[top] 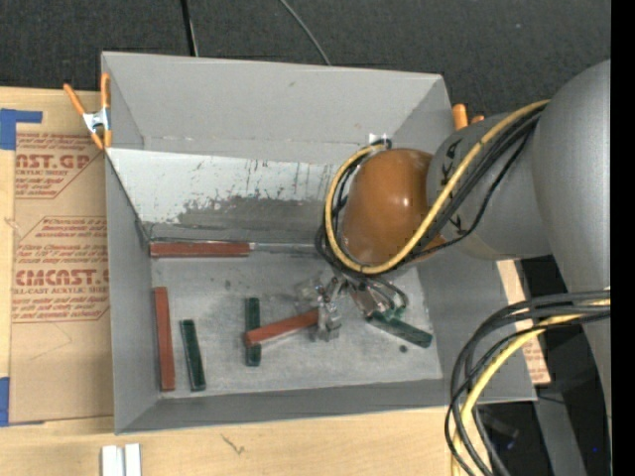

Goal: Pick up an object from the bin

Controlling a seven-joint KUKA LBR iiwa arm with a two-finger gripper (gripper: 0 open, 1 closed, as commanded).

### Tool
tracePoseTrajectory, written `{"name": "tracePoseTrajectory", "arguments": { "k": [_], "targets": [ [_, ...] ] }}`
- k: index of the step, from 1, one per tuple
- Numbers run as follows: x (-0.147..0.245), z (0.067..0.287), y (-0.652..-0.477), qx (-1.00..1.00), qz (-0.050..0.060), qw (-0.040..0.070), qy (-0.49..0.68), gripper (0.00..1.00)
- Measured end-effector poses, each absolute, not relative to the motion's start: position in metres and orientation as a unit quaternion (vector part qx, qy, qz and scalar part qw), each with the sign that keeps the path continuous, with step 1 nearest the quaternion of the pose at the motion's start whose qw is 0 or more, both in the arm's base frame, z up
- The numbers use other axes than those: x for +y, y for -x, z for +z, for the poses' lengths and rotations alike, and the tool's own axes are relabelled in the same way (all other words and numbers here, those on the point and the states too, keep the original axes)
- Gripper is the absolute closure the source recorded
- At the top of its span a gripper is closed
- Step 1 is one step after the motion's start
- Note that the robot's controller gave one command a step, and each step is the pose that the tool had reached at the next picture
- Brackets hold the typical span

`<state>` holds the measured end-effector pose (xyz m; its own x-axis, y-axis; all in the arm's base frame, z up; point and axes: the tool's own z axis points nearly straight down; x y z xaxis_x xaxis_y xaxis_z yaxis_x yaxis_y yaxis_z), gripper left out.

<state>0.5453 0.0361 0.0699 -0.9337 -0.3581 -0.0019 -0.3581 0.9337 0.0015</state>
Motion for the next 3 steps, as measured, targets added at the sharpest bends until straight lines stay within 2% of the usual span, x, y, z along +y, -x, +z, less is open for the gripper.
{"name": "tracePoseTrajectory", "arguments": {
  "k": [1, 2, 3],
  "targets": [
    [0.036, 0.070, -0.545, 0.983, 0.001, 0.001, 0.182, 1.00],
    [0.017, 0.151, -0.566, 0.980, 0.001, 0.001, 0.197, 1.00],
    [0.017, 0.151, -0.566, 0.980, 0.001, 0.001, 0.197, 0.00]
  ]
}}
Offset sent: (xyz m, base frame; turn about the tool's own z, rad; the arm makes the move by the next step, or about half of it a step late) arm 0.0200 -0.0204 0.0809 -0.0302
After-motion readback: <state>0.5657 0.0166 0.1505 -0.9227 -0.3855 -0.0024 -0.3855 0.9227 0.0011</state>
